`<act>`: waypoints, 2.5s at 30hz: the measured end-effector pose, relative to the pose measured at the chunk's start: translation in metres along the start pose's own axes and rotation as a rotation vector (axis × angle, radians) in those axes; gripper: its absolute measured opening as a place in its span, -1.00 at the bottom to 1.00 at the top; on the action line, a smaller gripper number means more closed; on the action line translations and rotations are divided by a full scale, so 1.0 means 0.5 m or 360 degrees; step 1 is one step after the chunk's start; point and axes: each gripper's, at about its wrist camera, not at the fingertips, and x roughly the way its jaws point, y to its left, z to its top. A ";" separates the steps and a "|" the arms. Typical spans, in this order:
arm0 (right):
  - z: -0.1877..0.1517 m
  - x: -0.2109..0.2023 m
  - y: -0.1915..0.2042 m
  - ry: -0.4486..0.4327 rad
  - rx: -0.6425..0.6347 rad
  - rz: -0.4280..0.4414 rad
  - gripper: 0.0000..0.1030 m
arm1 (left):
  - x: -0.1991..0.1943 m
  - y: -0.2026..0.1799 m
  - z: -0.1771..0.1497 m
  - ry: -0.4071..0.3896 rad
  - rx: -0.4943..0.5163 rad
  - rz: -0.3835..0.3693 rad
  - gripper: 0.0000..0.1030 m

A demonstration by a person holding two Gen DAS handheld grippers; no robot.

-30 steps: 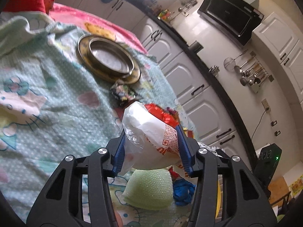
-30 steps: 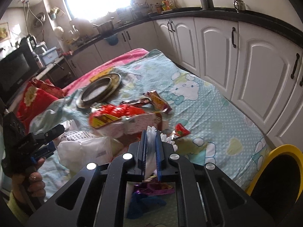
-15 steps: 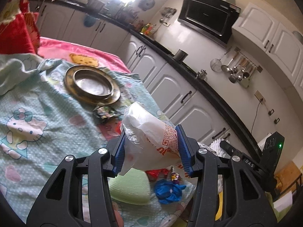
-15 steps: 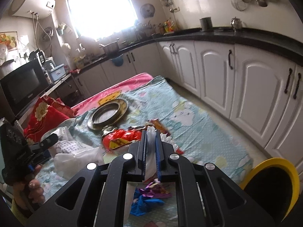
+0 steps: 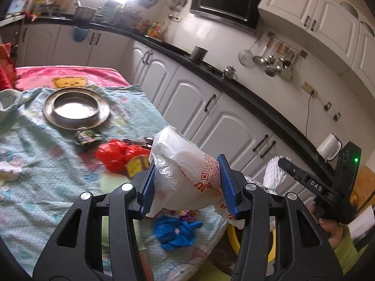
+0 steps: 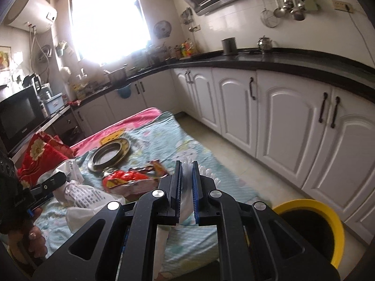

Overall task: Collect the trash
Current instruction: 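Carry the white plastic bag and white mesh bag over the yellow bin with both tools, then open both tools to drop the bags into the yellow bin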

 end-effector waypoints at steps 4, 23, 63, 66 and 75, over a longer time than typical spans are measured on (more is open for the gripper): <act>-0.005 -0.022 -0.026 -0.0018 0.0009 -0.0035 -0.84 | 0.022 -0.040 -0.012 0.0035 0.0065 -0.0015 -0.21; -0.037 -0.100 -0.159 -0.0097 0.0007 -0.0317 -0.84 | 0.131 -0.203 -0.080 0.0177 0.0373 -0.0038 -0.21; -0.163 -0.076 -0.369 0.0227 0.0201 -0.0485 -0.34 | 0.294 -0.317 -0.223 0.0476 0.0547 -0.0123 0.55; -0.159 -0.081 -0.368 0.0206 0.0225 -0.0499 -0.25 | 0.281 -0.307 -0.211 0.0438 0.0522 -0.0103 0.66; -0.136 -0.093 -0.318 0.0120 0.0198 -0.0440 0.01 | 0.218 -0.270 -0.163 0.0238 0.0498 0.0008 0.79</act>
